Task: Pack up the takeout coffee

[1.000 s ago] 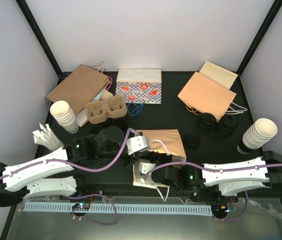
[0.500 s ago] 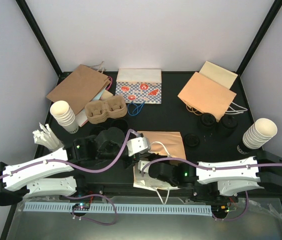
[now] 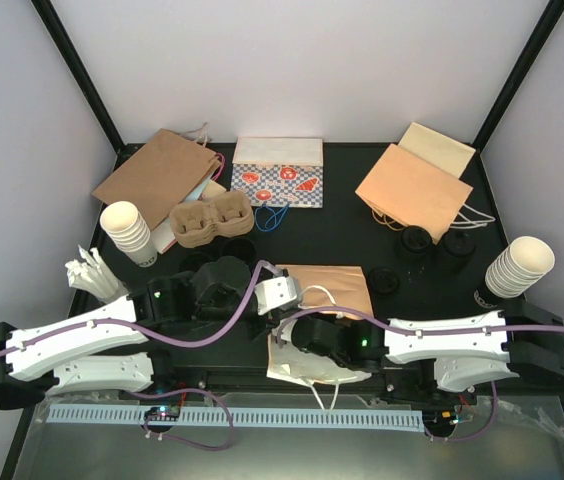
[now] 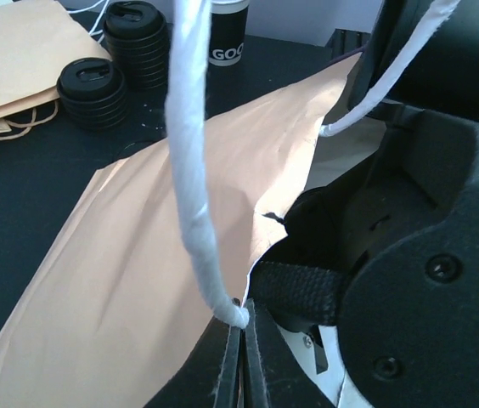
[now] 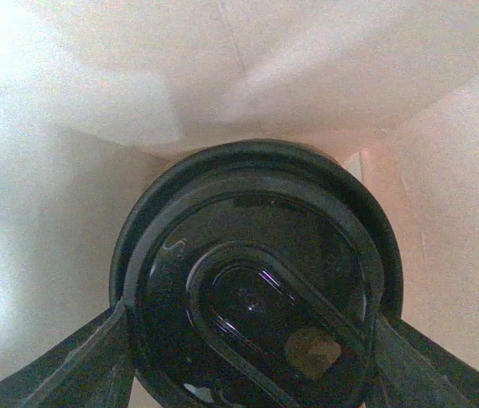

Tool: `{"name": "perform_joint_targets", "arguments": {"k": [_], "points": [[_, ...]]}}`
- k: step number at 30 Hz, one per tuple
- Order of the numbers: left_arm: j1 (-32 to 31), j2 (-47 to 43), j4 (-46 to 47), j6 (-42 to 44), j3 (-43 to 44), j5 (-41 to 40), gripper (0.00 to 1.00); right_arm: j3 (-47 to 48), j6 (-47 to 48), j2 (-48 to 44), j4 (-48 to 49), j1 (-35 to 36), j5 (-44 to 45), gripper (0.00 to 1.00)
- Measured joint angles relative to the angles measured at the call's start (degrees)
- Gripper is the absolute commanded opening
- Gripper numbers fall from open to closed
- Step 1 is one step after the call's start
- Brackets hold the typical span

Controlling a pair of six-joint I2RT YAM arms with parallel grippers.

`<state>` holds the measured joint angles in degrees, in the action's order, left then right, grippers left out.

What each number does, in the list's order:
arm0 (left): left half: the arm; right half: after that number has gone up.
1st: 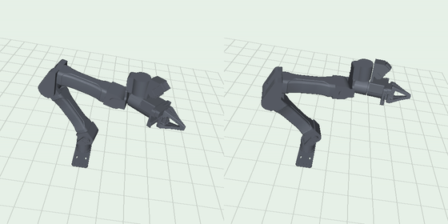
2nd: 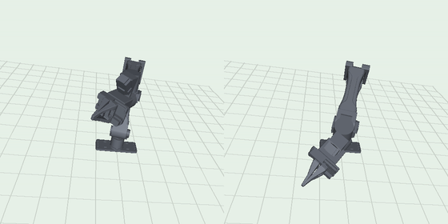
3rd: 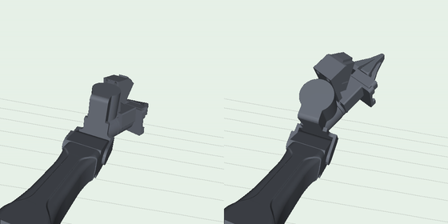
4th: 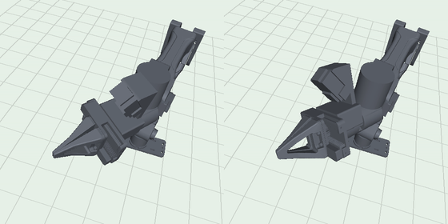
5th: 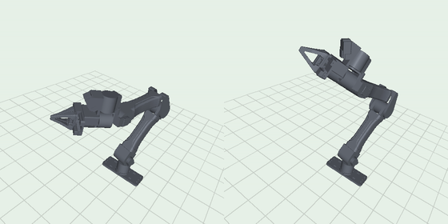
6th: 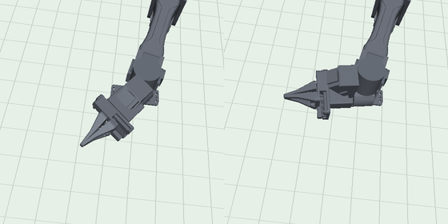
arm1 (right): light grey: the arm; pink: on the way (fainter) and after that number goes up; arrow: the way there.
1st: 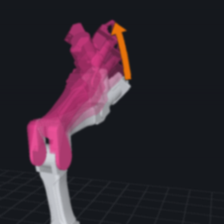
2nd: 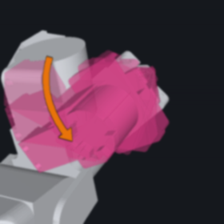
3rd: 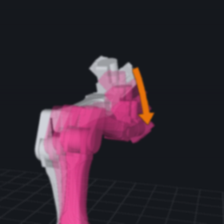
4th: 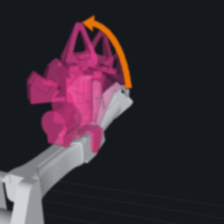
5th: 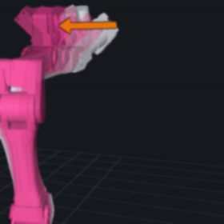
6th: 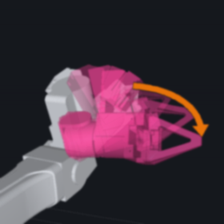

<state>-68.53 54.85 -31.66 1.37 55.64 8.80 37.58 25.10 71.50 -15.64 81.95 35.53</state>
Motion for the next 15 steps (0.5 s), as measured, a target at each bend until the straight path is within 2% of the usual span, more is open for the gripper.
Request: {"name": "perform_joint_targets", "arguments": {"k": [15], "points": [[-0.17, 0.07, -0.02, -0.04, 0.00, -1.07, 0.01, 2.82, -0.09, 3.34, -2.16, -1.75, -1.16, 0.40]]}}
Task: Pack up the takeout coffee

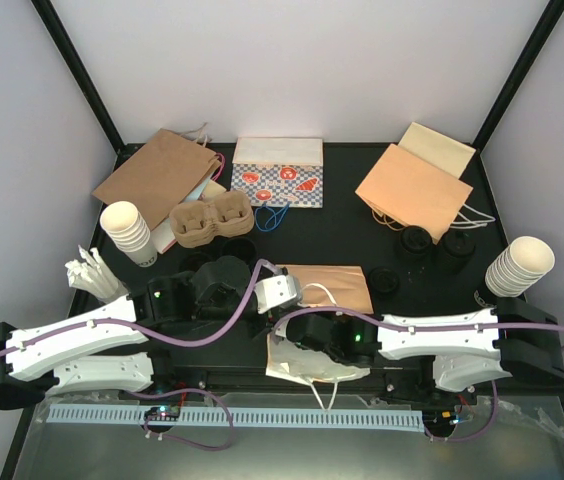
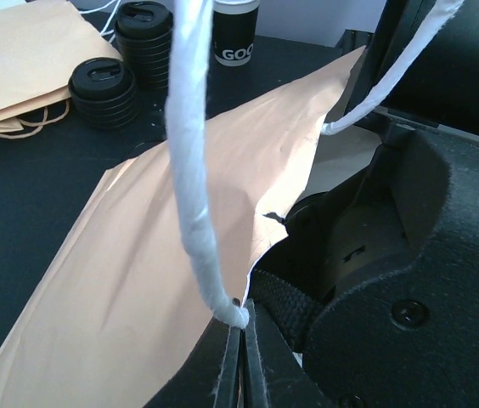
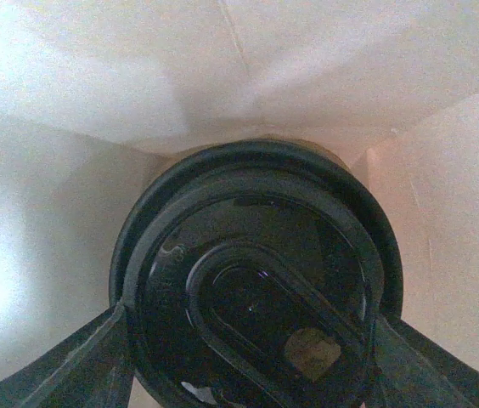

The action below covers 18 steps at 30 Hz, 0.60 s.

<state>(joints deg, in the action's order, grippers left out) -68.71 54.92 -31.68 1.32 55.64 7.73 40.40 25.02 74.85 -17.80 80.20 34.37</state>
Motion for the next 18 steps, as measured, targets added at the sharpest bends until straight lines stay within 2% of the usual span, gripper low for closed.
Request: {"name": "perform_joint_targets", "arguments": {"k": [11, 18], "points": [[1.03, 2.97, -1.73, -3.15, 4.15, -2.43, 0.02, 2.29, 0.04, -1.09, -3.98, -3.52, -6.32, 0.38], [7.28, 6.47, -4.02, -6.29, 8.79, 1.95, 0.02, 5.79, 0.17, -1.14, -8.15, -8.72, -15.47, 0.38]]}}
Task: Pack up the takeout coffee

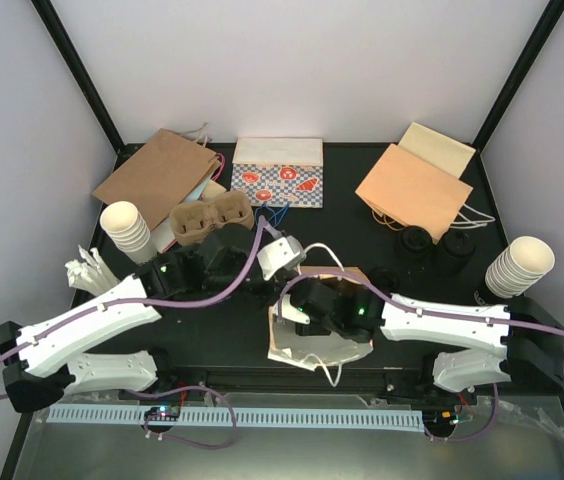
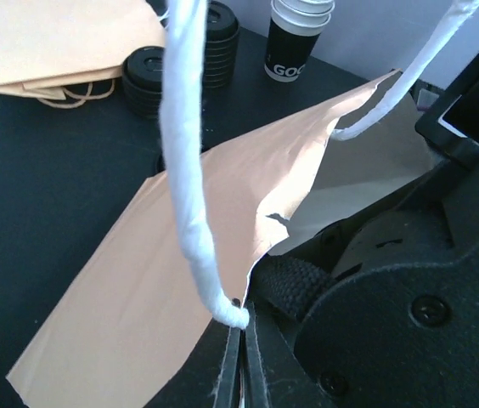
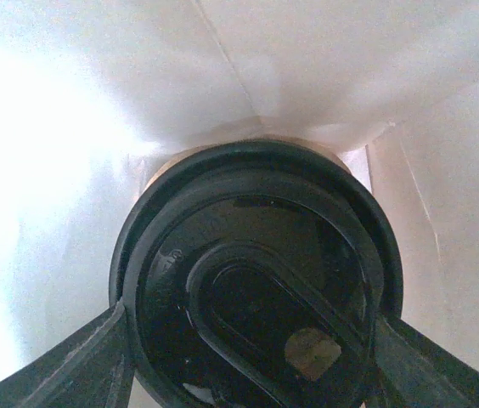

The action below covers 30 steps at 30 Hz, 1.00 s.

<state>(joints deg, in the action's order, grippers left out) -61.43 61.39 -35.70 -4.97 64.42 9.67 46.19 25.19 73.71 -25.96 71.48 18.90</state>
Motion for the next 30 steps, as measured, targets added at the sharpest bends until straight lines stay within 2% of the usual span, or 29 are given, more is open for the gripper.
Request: {"name": "perform_joint_targets", "arguments": {"k": [8, 14, 21, 30], "points": [[12.11, 5.40, -0.61, -3.56, 3.39, 13.14, 0.02, 5.33, 1.16, 4.11, -2.86, -7.82, -11.19, 0.38], [18.53, 11.56, -1.51, -4.02, 7.52, 19.67, 0.02, 9.97, 2.69, 8.41, -5.20, -12.59, -17.84, 0.38], [22.23, 21.66, -7.50, -1.18, 17.33, 24.61, 0.04, 12.68, 4.52, 10.86, -7.04, -16.46, -24.06, 0.38], [24.37, 25.42, -11.61, 1.81, 21.99, 26.91, 0.05, 14.62, 6.78, 13.03, -7.50, -18.27, -27.54, 0.37]]}}
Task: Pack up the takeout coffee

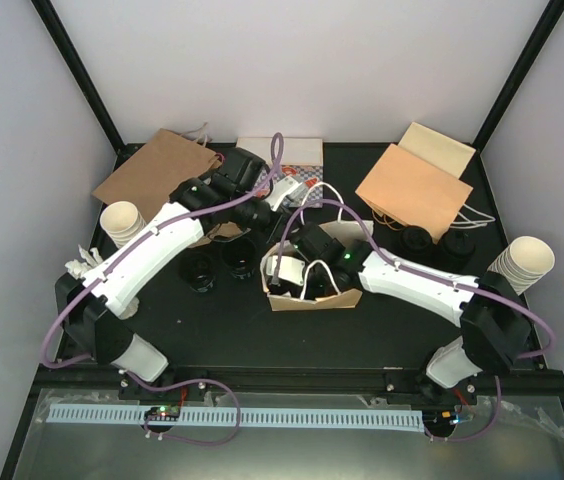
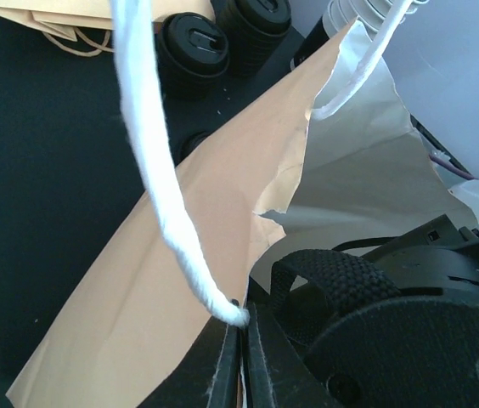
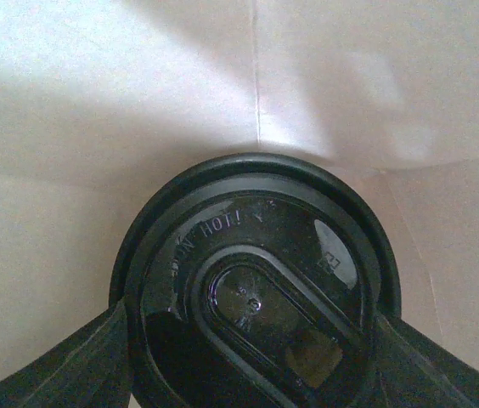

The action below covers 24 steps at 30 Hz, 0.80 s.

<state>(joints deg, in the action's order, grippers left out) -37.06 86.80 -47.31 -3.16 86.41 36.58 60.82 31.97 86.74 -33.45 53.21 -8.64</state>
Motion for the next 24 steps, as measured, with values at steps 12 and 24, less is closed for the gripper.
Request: {"name": "perform_joint_targets", "arguments": {"k": [12, 24], "points": [[3.26, 3.76, -1.84, 2.40, 3.89, 0.24, 0.06, 4.94, 0.96, 4.66, -3.54, -4.57, -7.32, 0.38], [4.37, 4.22, -3.72, 3.58, 7.37, -2.12, 0.33, 6.21, 0.59, 5.38, -5.18, -5.33, -8.28, 0.37]]}}
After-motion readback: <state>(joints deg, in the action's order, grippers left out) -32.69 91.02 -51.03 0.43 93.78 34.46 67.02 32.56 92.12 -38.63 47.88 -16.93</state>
